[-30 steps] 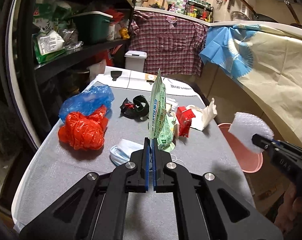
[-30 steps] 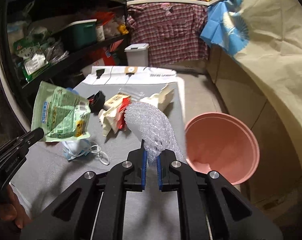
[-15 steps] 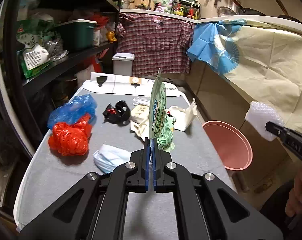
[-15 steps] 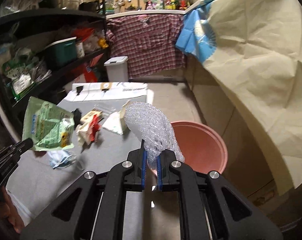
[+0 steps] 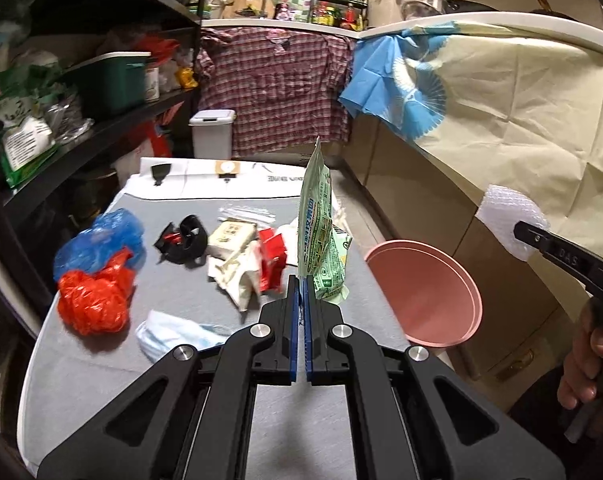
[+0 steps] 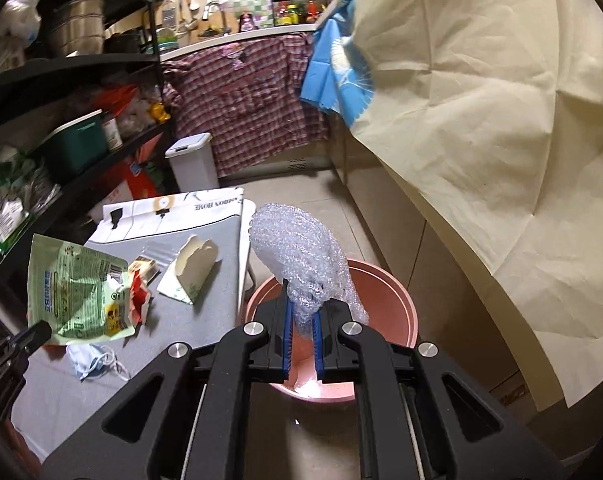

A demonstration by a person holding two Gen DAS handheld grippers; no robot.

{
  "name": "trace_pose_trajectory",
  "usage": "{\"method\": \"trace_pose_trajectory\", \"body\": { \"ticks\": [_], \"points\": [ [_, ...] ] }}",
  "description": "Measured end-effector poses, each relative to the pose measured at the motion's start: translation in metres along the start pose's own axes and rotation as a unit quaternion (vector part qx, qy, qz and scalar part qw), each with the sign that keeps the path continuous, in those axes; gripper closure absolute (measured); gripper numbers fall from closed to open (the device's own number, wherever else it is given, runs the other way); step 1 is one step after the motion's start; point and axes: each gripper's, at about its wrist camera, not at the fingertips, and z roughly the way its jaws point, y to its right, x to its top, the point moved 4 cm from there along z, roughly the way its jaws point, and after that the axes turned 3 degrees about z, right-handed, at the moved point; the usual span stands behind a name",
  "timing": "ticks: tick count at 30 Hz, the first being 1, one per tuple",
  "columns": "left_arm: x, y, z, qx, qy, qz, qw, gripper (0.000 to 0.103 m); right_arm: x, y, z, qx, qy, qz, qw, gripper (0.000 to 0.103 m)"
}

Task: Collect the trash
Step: 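Carry the green wrapper and bubble-wrap net over the pink bin with both tools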

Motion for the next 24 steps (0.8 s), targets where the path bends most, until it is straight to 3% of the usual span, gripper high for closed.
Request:
{"method": "trace_pose_trajectory", "body": {
  "ticks": [10, 24],
  "points": [
    [0.015, 0.041, 0.03, -0.036, -0.003, 0.02, 0.9992, 0.101, 0.029, 0.033, 0.022, -0.04, 0.013, 0.014, 0.999, 0.094],
    [0.012, 0.094, 0.088, -0.078, -0.037, 0.036, 0.9956, 0.101, 0.014, 0.047, 0.056, -0.042, -0.024, 0.026, 0.998, 0.094]
  ]
}}
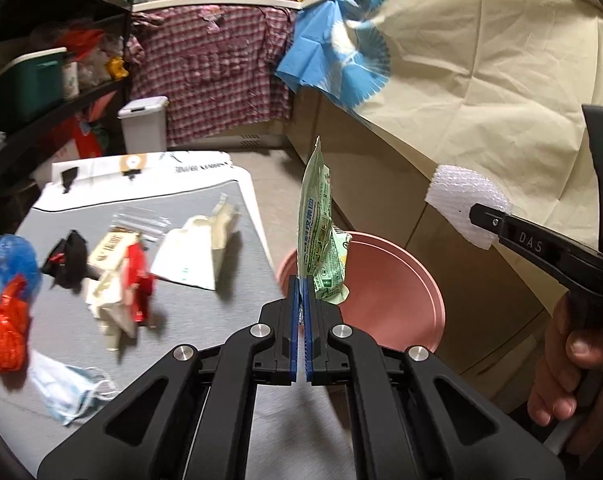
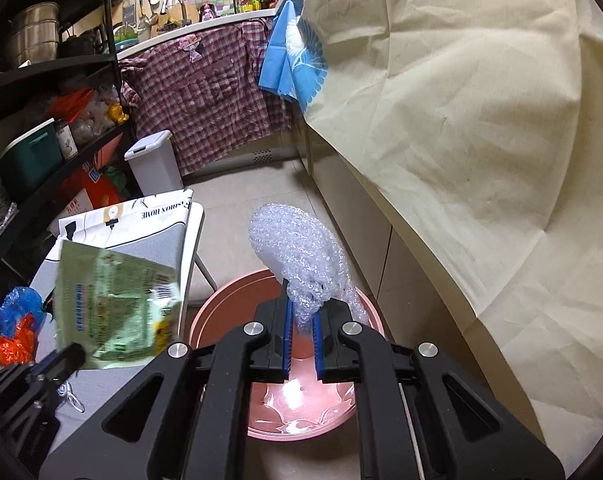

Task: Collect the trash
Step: 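Carry the green wrapper and bubble-wrap net over the pink bin with both tools, then open both tools to drop the wrapper and net into the pink bin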

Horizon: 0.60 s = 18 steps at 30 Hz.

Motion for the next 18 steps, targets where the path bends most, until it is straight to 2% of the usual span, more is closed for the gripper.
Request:
{"method": "trace_pose_trajectory", "body": {
  "ticks": [6, 18],
  "points": [
    [-0.003, 0.013, 0.023, -0.011, -0.015, 0.003, 0.9998, 0.101, 0.001, -0.003, 0.013, -0.001, -0.01, -0.003, 1.0, 0.094],
    [-0.008, 0.009, 0.051, -0.014, -0.036, -0.008, 0.9992, 0.101, -0.001, -0.005, 0.031, -0.004, -0.027, -0.01, 1.0, 0.094]
  ]
}}
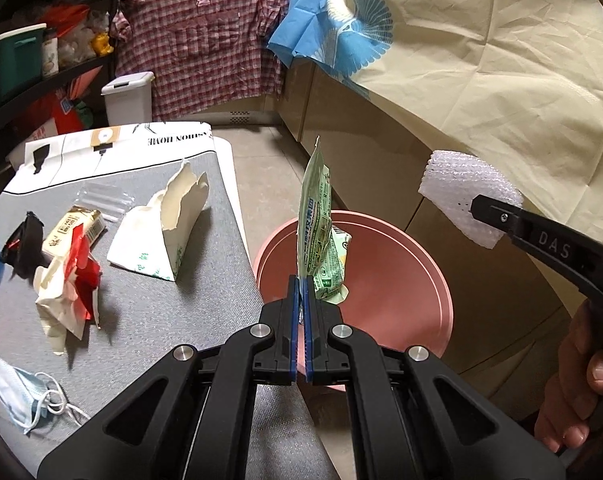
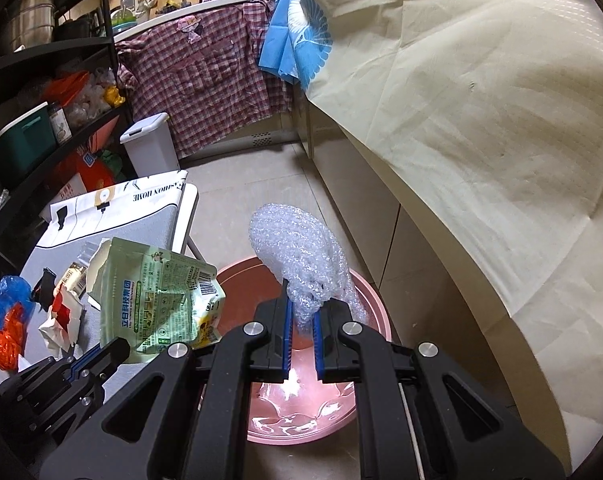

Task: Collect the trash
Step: 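Open both tools to drop the wrapper and net into the pink bin, then grasp the red plastic bag with the left tool while the right tool grasps the white paper bag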

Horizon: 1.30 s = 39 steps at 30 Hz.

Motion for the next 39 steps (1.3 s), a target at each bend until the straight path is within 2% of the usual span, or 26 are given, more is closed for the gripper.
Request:
{"method": "trace_pose_trajectory", "body": {
  "ticks": [3, 7, 9, 10, 11, 12, 13, 22, 29, 33, 39],
  "points": [
    [0.001, -0.001, 0.004, -0.001, -0.003, -0.004, 1.0, 0.101, 0.0, 0.001, 0.003, -0.001, -0.002, 0.002, 1.0, 0.094],
    [-0.001, -0.001, 0.014, -0.016, -0.021, -0.016, 0.9995, 0.101, -0.001, 0.001, 0.008, -0.008, -0.006, -0.001, 1.0, 0.089],
    [-0.004, 0.0, 0.022, -0.017, -0.042, -0.018, 0.9988, 0.099, -0.002, 0.002, 0.013, -0.014, -0.015, 0.002, 1.0, 0.067],
    [-0.005, -0.002, 0.025, -0.017, -0.048, -0.019, 0.9985, 0.092, -0.003, 0.003, 0.016, -0.02, -0.019, 0.003, 1.0, 0.05],
    [-0.007, -0.002, 0.027, -0.017, -0.053, -0.021, 0.9982, 0.086, -0.003, 0.003, 0.017, -0.023, -0.019, 0.003, 1.0, 0.048],
    [-0.009, -0.005, 0.026, -0.016, -0.054, -0.025, 0.9981, 0.076, -0.002, 0.003, 0.017, -0.023, -0.018, 0.002, 1.0, 0.048],
    [-0.01, -0.008, 0.025, -0.013, -0.052, -0.027, 0.9982, 0.074, -0.003, 0.003, 0.018, -0.023, -0.018, 0.001, 1.0, 0.048],
    [-0.013, -0.029, 0.0, 0.006, -0.035, -0.042, 0.9985, 0.074, -0.004, -0.003, 0.019, -0.024, -0.002, -0.016, 1.0, 0.048],
    [-0.005, -0.048, -0.034, 0.031, 0.0, -0.044, 0.9986, 0.073, 0.0, -0.019, -0.004, -0.012, 0.063, -0.035, 0.997, 0.051],
    [-0.008, -0.062, -0.063, 0.066, 0.029, -0.045, 0.9963, 0.071, -0.002, -0.02, -0.012, -0.007, 0.055, -0.026, 0.998, 0.057],
    [-0.022, -0.087, -0.098, 0.093, 0.044, -0.056, 0.9931, 0.071, -0.005, -0.028, -0.034, 0.019, 0.059, -0.025, 0.998, 0.058]
  ]
}}
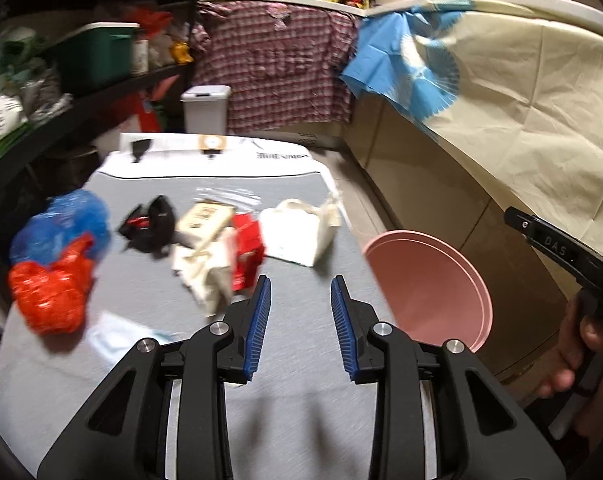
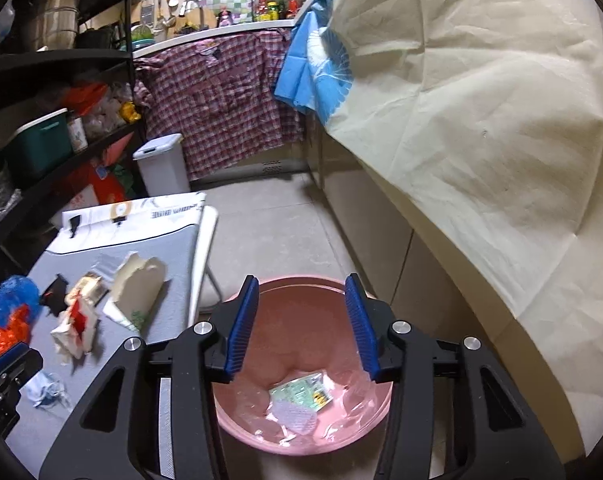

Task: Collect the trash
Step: 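Grasp the red plastic bag with the left tool while the right tool grasps the white paper bag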

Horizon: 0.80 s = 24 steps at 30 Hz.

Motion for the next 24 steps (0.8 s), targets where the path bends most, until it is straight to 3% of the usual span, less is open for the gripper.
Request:
{"method": "trace_pose_trajectory", "body": {
  "ticks": [7, 14, 24],
  "points": [
    [-0.008, -0.049, -0.036, 0.037, 0.023, -0.035, 0.9984, 0.071, -0.009, -0.027, -0.033, 0.029, 0.022, -0.025, 0.999, 0.059],
    [-0.016, -0.09, -0.051, 0.071, 0.028, -0.071, 0.9945, 0.071, -0.027, -0.063, -0.043, 0.087, 0.017, -0.021, 0.996, 0.086],
    [-0.028, -0.154, -0.061, 0.165, 0.049, -0.109, 0.9791, 0.071, -0.055, -0.138, -0.035, 0.171, -0.001, -0.052, 0.984, 0.086]
  ]
}}
